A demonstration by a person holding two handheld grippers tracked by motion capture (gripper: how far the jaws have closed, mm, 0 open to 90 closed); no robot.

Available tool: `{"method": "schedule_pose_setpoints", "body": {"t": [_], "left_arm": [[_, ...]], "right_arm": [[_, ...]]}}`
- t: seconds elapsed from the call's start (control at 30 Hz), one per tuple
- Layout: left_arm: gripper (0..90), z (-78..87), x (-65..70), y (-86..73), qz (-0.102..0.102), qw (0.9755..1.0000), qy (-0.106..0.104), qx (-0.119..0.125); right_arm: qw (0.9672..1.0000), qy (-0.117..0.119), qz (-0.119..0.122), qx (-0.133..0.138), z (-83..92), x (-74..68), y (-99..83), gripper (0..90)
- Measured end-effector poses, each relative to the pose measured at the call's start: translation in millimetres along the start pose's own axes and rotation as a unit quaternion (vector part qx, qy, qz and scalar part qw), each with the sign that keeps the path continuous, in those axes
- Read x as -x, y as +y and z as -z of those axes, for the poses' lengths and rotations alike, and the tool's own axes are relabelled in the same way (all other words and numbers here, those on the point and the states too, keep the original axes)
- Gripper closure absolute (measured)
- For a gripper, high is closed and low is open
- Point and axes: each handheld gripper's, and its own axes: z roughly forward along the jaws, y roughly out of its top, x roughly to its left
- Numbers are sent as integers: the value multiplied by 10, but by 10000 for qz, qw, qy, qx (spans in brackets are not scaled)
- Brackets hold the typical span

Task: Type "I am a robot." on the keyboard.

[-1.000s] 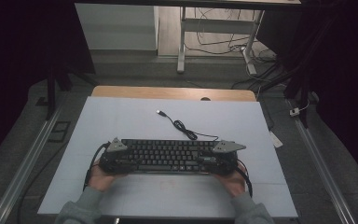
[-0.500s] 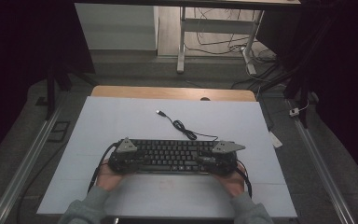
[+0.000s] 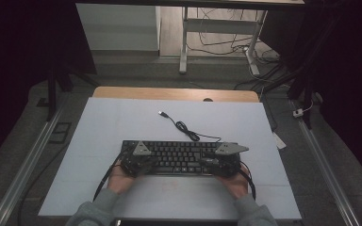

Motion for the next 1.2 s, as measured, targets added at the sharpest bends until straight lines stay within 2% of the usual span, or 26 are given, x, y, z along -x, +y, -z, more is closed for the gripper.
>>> {"method": "schedule_pose_setpoints", "body": {"t": [0.2, 0.87, 0.93, 1.1, 1.2], "left_arm": [[889, -50, -4, 2, 42, 9999, 75, -71], [889, -122, 1, -3, 47, 9998, 94, -176], [889, -144, 4, -10, 22, 9996, 121, -244], [890, -132, 3, -11, 38, 9998, 104, -187], [890, -47, -5, 6, 60, 9999, 94, 21]], "right_arm": [[10000, 0, 4, -4, -1, -1, -1, 571], [10000, -11, 0, -18, -7, -1, -7, 570], [10000, 3, -2, -15, -10, -1, -8, 570], [10000, 5, 4, -18, -11, -3, -9, 570], [10000, -13, 9, -7, -7, -7, -5, 570]]}}
